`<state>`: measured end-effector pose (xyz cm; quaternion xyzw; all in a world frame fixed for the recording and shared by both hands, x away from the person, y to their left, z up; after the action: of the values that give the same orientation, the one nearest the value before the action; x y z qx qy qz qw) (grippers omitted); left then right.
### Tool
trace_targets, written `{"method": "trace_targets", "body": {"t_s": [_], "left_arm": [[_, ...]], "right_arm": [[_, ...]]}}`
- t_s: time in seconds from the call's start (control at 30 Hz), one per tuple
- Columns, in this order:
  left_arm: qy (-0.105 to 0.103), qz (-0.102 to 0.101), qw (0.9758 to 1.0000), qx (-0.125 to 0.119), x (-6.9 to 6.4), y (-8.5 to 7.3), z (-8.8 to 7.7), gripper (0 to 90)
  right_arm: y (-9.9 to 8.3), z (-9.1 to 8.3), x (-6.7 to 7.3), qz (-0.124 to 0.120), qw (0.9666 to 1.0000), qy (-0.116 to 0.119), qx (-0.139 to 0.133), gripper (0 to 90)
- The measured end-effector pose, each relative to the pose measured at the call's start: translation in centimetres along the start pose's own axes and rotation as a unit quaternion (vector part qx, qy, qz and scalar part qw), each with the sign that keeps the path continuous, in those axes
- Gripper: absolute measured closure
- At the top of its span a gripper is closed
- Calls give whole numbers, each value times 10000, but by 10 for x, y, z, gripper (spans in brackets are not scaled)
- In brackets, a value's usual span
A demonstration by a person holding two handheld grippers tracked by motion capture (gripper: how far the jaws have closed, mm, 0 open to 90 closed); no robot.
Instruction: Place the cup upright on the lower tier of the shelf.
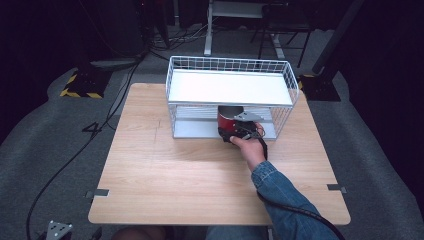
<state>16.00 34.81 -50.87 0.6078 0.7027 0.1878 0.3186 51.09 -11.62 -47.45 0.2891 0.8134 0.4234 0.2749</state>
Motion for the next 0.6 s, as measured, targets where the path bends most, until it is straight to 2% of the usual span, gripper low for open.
{"method": "trace_targets", "body": {"t_s": [0.33,0.43,0.6], "left_arm": [[86,-130,9999,11,6,-5,-3,67],[83,-106,9999,39,7,-5,-1,67],[142,-94,9998,90,8,-5,3,68]], "right_arm": [[-2,26,-11,181,9994,-300,-36,168],[-2,30,-15,179,9992,-341,-68,168],[-1,38,-18,192,9992,-333,60,168]]}}
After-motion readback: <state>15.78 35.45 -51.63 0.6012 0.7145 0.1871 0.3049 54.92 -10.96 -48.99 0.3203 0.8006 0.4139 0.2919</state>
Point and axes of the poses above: each handheld gripper's, and its own axes: z roughly forward along the jaws, y roughly out of its top, x roughly to its left, the point moved 2 cm from there along z, roughly forward along the jaws, and after that the axes turned 13 degrees about -z, right-handed, at the moved point
